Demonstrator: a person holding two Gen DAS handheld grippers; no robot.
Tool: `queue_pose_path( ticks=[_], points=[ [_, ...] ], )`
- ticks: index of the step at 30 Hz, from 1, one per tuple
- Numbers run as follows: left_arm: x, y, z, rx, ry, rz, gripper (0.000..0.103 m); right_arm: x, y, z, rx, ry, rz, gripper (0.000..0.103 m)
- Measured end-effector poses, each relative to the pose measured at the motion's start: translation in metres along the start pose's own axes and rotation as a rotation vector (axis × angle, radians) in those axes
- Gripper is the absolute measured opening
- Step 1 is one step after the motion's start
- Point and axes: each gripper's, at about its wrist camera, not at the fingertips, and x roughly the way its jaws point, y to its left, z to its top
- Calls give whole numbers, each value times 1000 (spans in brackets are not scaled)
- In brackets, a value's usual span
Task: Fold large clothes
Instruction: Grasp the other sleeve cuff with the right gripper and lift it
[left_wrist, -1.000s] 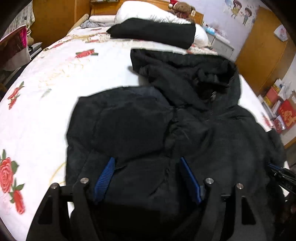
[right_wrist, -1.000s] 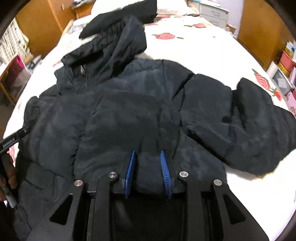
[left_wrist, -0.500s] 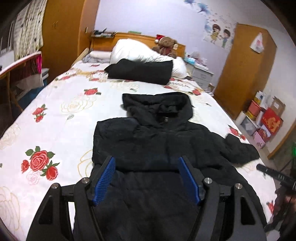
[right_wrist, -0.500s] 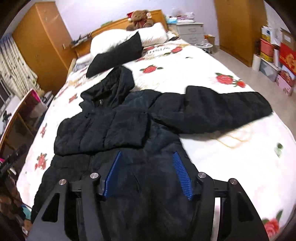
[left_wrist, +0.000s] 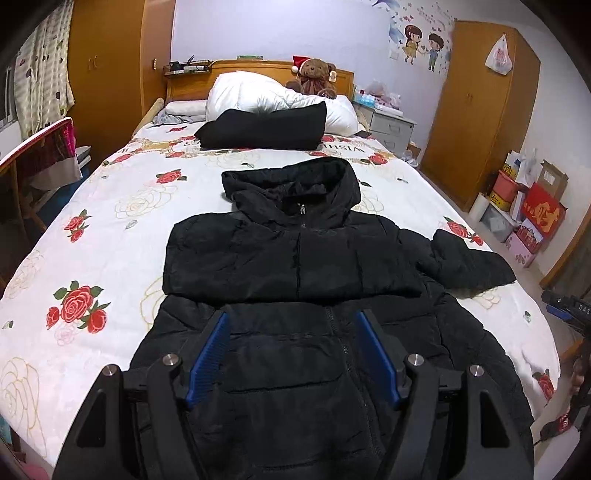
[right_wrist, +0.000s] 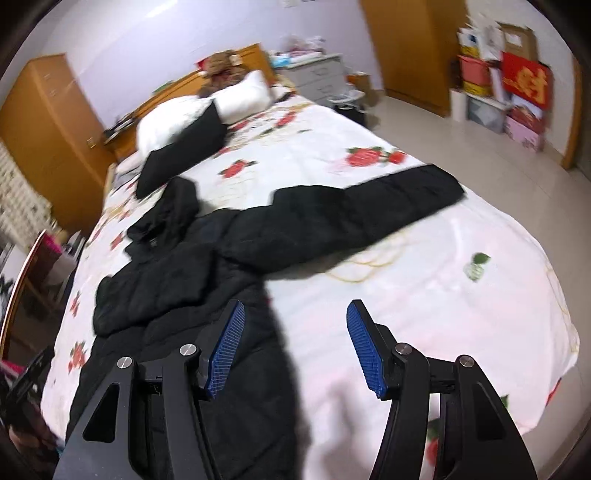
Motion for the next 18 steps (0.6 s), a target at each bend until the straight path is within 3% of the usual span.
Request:
queue_pose_path(
  ticks=[11, 18],
  points=[
    [58, -30, 20, 32, 15, 2, 72, 55, -88, 33, 185, 35, -36, 61],
    [105, -37, 33, 19, 20, 7, 72, 111, -156, 57, 326, 47, -58, 62]
  ],
)
